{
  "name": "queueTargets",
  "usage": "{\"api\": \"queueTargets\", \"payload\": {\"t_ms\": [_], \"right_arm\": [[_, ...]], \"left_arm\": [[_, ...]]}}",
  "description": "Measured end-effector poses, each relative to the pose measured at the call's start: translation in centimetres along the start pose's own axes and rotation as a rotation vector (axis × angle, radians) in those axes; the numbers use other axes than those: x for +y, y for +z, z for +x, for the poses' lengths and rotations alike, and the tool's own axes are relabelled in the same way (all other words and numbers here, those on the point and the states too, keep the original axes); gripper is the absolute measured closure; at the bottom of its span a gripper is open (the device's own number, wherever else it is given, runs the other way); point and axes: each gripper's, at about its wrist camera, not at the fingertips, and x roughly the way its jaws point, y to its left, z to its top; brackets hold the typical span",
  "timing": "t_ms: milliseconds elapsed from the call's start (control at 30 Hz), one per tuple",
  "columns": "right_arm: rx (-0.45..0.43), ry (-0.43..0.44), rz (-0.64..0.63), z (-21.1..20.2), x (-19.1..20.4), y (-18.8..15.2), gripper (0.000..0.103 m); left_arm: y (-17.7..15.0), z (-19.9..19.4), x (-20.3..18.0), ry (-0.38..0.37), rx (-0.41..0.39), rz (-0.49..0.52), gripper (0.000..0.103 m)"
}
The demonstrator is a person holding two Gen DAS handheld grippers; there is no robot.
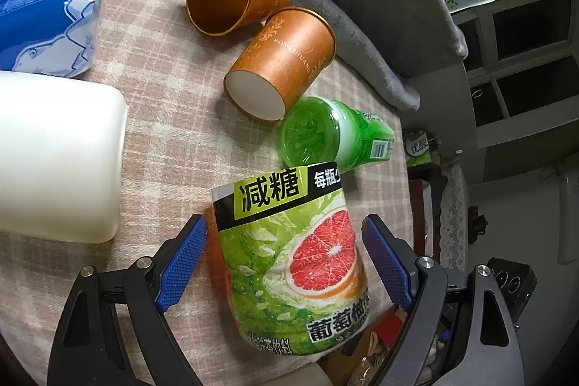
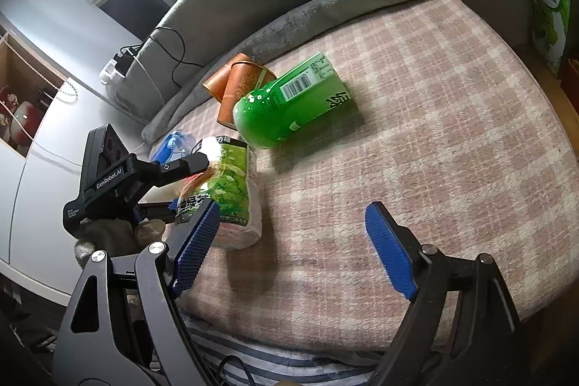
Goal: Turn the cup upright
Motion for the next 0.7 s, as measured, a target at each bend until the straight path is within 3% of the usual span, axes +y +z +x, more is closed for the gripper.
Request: {"api": "queueTargets", "payload": {"t_ms": [433,700], "right_arm": [[-0.031,-0.027,0.045,-0.6,-1.0,0.3,0.018],[-0.027,-0.031,0.037,-0.5,-0.5,0.2,0.018]], "left_arm": [[-0.2,0.0,-0.9,-0.003,-0.002,0.040,0.024],[-1.1,-1.5,-2.5,0.036,-0.090,0.134,0.025]]}}
